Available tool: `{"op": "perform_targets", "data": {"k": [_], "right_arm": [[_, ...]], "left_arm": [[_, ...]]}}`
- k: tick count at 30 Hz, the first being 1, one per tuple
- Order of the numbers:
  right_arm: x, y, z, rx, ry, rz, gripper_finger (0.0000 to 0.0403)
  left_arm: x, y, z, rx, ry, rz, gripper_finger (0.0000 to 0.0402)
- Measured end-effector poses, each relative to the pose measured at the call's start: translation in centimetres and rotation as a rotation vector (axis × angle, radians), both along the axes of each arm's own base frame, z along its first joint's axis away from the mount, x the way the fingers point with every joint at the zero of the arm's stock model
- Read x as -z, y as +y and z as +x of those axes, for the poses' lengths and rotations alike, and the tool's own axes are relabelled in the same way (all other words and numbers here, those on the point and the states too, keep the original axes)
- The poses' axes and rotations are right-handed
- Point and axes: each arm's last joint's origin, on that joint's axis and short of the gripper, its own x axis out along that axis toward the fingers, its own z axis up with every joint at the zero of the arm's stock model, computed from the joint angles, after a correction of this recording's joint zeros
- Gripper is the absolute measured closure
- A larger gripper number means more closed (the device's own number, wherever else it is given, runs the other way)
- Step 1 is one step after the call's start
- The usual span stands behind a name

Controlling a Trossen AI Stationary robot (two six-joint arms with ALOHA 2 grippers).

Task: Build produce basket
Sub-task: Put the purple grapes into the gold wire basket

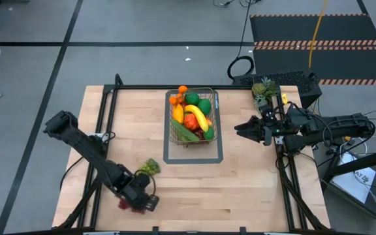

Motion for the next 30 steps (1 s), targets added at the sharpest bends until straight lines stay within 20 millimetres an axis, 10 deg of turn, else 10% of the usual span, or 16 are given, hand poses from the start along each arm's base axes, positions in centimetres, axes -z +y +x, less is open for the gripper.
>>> {"op": "perform_targets", "data": {"k": [20,30], "right_arm": [[-3.4,0.6,0.3,-0.007,-0.351,-0.154,0.0149],[-7.4,2.6,5.5,-0.061,-0.159,-0.397,0.0149]], "left_arm": [[-12.6,8.7,6.2,0.112,-0.368,0.312,0.0399],[-17.5,13.6,7.6,0.151,-0.573,0.428,0.0398]]}}
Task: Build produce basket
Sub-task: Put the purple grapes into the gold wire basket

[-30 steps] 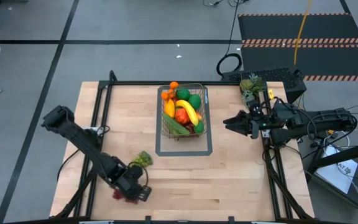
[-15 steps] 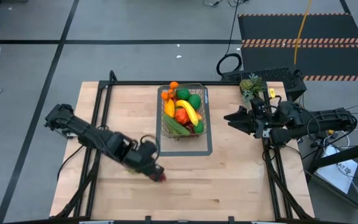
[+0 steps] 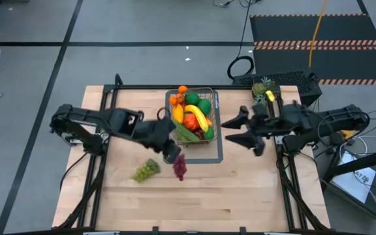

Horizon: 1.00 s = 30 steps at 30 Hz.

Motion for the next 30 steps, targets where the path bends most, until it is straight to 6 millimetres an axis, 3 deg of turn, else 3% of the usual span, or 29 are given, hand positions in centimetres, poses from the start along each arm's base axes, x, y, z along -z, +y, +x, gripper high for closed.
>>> {"op": "perform_targets", "data": {"k": [4,8,19,30], "right_arm": [[-1.1,0.6,2.8,0.002,0.087,-0.087,0.0149],[-0.8,1.0,4.9,-0.006,0.174,-0.143,0.0155],[-0.9,1.1,7.0,0.122,0.18,-0.223,0.0217],[-3.0,1.1,9.1,0.215,0.133,-0.247,0.022]], "left_arm": [[-1.9,1.8,0.1,0.001,-0.074,0.047,0.0399],[-3.8,3.3,-0.1,-0.001,-0.144,0.102,0.0398],[-7.7,5.7,-0.9,0.045,-0.314,0.227,0.0399],[-9.4,6.6,-0.3,0.132,-0.507,0.262,0.0397]]}}
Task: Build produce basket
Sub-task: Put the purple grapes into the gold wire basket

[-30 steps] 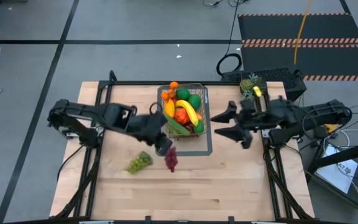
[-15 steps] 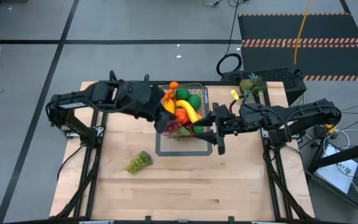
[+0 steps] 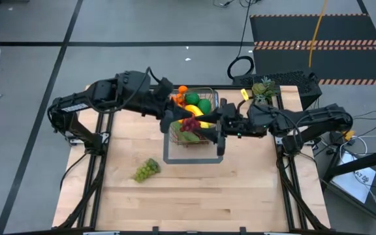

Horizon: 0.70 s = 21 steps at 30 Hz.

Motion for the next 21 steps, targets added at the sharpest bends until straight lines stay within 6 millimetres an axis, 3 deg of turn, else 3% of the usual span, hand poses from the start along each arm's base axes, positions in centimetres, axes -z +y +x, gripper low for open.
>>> {"op": "perform_targets", "data": {"k": [12,21], "right_arm": [[1.2,-0.9,1.9,0.043,0.025,0.062,0.0228],[1.3,-1.2,2.7,0.054,-0.012,0.072,0.0313]], "left_arm": [[-0.3,0.9,0.1,0.078,-0.042,0.087,0.0397],[-0.3,1.5,0.0,0.075,-0.047,0.137,0.0397]]}}
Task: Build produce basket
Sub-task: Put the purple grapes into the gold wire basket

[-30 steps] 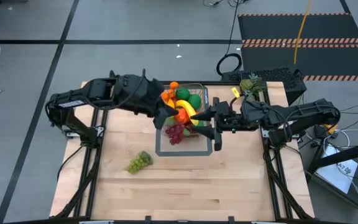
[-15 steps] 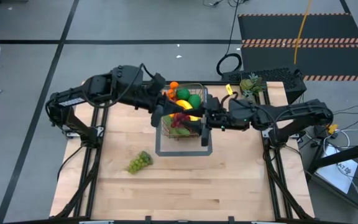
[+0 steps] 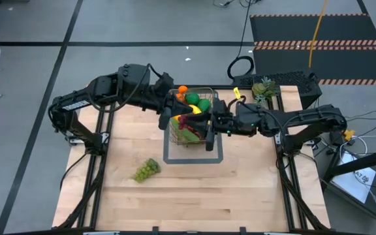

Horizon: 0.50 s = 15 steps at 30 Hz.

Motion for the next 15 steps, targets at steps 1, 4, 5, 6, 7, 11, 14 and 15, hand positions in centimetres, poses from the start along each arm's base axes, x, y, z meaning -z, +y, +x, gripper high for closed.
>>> {"op": "perform_targets", "data": {"k": [1,4,5,6,7,11,14,15], "right_arm": [[0.06,-0.08,0.05,0.003,0.003,0.0,0.0326],[0.15,-0.22,0.13,0.009,0.008,-0.001,0.0366],[0.15,-0.32,0.17,0.012,0.006,0.0,0.038],[0.17,-0.35,0.19,0.012,0.005,0.001,0.039],[0.19,-0.34,0.22,0.012,0.006,0.003,0.0396],[-0.01,-0.36,0.24,0.014,-0.017,0.011,0.0393],[-0.29,-0.47,0.22,0.016,-0.046,0.032,0.0399],[-0.44,-0.49,0.07,0.016,-0.053,0.036,0.04]], "left_arm": [[0.0,-0.01,0.0,0.003,-0.001,0.007,0.0398],[0.01,-0.04,0.0,0.01,-0.001,0.015,0.0397],[0.0,-0.05,0.0,0.015,-0.002,0.015,0.0395],[0.01,-0.07,-0.01,0.023,-0.002,0.014,0.0394],[0.02,-0.08,-0.01,0.03,-0.001,0.016,0.0394],[-0.01,-0.1,0.0,0.037,-0.007,0.033,0.0398],[-0.04,-0.1,-0.01,0.038,-0.009,0.036,0.0387],[-0.04,-0.1,-0.01,0.038,-0.009,0.036,0.0376]]}}
